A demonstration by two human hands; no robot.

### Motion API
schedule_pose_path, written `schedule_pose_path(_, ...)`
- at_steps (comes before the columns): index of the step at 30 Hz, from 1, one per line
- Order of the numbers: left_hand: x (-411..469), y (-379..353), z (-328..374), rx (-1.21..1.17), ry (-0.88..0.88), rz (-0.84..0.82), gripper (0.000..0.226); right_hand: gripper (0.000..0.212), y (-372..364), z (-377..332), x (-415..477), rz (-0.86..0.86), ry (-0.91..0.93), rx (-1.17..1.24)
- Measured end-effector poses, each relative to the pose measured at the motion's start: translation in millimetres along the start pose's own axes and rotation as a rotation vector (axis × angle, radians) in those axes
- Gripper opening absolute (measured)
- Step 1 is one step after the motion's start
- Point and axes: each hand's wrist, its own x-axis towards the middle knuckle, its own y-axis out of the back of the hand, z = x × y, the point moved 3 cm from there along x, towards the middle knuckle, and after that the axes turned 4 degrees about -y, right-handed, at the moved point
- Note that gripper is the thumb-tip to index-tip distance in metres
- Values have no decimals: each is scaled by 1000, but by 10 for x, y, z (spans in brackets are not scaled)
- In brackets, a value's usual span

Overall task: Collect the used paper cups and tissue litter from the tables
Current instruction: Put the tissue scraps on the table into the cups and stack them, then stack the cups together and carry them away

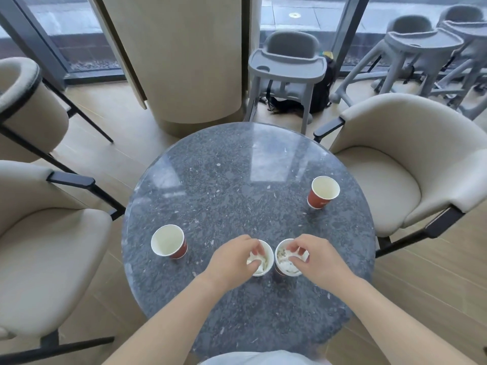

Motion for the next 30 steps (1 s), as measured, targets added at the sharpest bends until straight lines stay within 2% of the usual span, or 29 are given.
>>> schedule_pose_path(6, -17, -110, 72, 12, -41, -26, 8, 8, -129, -45, -106, 10, 35, -45)
schedule_pose_path(8, -34, -140, 86, 41, -47, -41, 12, 14, -161, -50, -142, -14, 37, -107)
schedule_pose_path(12, -35, -215, 110, 251, -37, -147, 28, 28, -224, -30, -192, -107, 18, -272)
schedule_pose_path(17, -21, -211, 140, 375, 10, -139, 26, 22, -242, -43, -156, -149, 22, -396)
schedule_pose_path(22, -48, -51, 113, 339, 71, -35, 21, 18, -193, -130, -35, -55, 67, -340)
schedule_pose_path(30, -398, 543, -106, 204, 126, 300, 21, 13, -209, -475, 212, -16, 189, -274)
